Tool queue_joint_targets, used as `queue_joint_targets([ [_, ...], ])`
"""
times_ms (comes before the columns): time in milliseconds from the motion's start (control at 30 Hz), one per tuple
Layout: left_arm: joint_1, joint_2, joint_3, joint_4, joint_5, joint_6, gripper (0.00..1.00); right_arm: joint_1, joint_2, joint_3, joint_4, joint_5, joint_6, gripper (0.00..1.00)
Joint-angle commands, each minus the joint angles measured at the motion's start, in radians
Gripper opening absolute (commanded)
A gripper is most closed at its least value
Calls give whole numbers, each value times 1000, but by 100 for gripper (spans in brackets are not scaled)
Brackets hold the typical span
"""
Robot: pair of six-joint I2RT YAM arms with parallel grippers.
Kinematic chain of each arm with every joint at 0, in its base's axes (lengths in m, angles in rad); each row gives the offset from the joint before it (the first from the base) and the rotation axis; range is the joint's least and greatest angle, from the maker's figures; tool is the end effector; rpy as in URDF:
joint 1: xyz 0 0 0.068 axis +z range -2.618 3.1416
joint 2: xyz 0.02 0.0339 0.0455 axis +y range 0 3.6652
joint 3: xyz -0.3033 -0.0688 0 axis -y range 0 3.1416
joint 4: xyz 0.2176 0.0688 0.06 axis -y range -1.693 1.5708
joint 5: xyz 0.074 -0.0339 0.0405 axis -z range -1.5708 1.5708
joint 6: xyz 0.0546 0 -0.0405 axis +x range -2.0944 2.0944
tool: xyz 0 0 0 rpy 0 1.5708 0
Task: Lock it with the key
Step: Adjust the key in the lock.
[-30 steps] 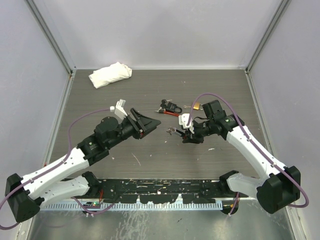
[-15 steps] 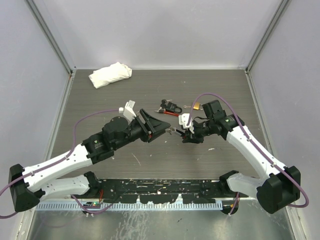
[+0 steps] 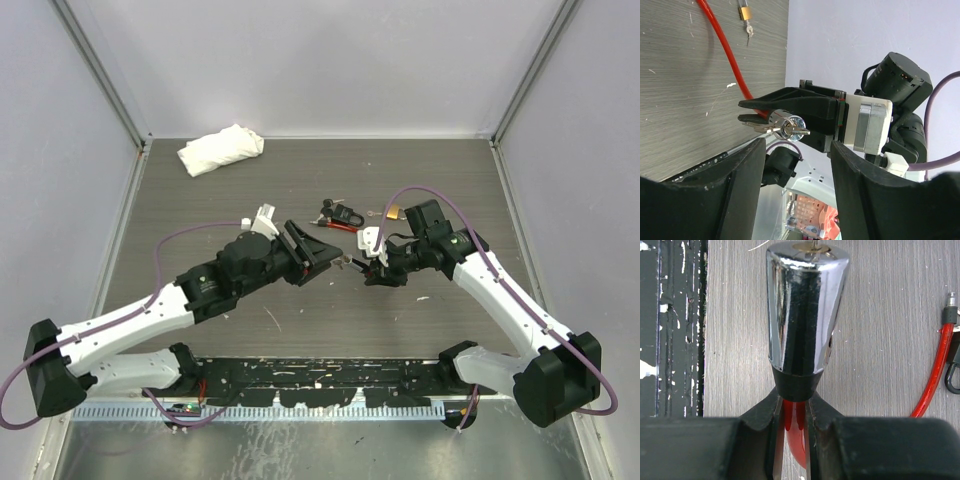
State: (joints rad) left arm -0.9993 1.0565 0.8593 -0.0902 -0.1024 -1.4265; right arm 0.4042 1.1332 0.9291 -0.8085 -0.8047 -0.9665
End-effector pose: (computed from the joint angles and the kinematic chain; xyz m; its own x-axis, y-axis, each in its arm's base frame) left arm 0.1231 -0.1812 0.3574 -0.7976 -0.5798 -0.1666 -0.0390 0.3252 -0.9449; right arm 0.1463 0.1054 0.3080 0.0701 -0.5906 -0.8039 -0.9961 0.0024 -0.0886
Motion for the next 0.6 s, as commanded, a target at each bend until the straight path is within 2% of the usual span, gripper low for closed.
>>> queue_joint_targets([
  [0,-1,2,50,27,-25,-5,55,-1,-11,9,60,-4,-6,1],
  [567,-1,37,76,37,-36,-1,47,1,-12,5,58,-5,-9,1],
])
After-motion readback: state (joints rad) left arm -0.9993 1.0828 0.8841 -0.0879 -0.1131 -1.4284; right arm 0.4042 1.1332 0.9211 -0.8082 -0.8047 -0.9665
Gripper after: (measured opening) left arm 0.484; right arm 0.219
